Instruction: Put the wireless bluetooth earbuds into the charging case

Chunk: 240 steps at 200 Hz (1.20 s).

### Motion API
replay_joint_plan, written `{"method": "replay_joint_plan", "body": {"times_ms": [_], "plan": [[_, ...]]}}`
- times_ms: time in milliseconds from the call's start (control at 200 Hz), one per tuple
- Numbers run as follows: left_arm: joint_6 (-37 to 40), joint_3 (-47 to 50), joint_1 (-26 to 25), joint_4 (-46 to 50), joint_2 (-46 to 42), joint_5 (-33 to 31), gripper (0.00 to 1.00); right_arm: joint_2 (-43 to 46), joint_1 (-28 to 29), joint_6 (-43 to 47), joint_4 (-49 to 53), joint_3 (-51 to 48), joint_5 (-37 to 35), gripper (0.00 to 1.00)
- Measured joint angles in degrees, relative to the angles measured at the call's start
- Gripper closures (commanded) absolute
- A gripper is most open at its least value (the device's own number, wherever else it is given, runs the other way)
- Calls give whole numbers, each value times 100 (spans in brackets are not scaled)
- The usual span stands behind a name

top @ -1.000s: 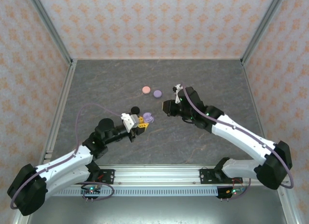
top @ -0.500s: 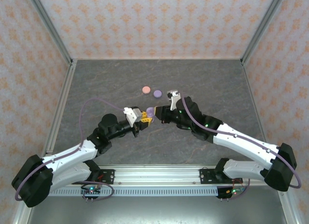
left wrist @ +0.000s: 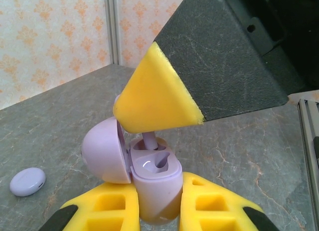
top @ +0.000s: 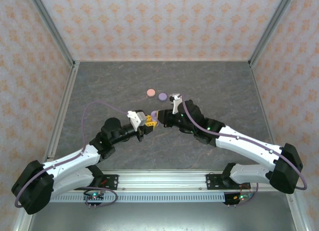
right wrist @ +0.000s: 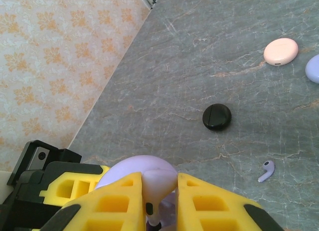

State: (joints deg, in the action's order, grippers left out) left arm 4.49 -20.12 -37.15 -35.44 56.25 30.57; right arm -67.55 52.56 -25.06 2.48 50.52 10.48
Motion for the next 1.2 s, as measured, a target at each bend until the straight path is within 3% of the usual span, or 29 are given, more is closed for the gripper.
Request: {"method": "replay_joint_plan", "body": {"times_ms": [596, 851, 1071, 1201], "plan": [[0, 0, 0, 4, 0, -4, 100, 0, 17, -4, -44, -98, 90, 80], [0, 0, 0, 101, 2, -20, 100, -87, 20, 0, -79, -87, 177, 67], [2, 0, 0, 81, -33, -2, 100, 9, 44, 142, 400, 166, 66, 42], [2, 0, 0, 37, -107, 0, 100, 264, 39, 326, 811, 417, -127, 35]]}}
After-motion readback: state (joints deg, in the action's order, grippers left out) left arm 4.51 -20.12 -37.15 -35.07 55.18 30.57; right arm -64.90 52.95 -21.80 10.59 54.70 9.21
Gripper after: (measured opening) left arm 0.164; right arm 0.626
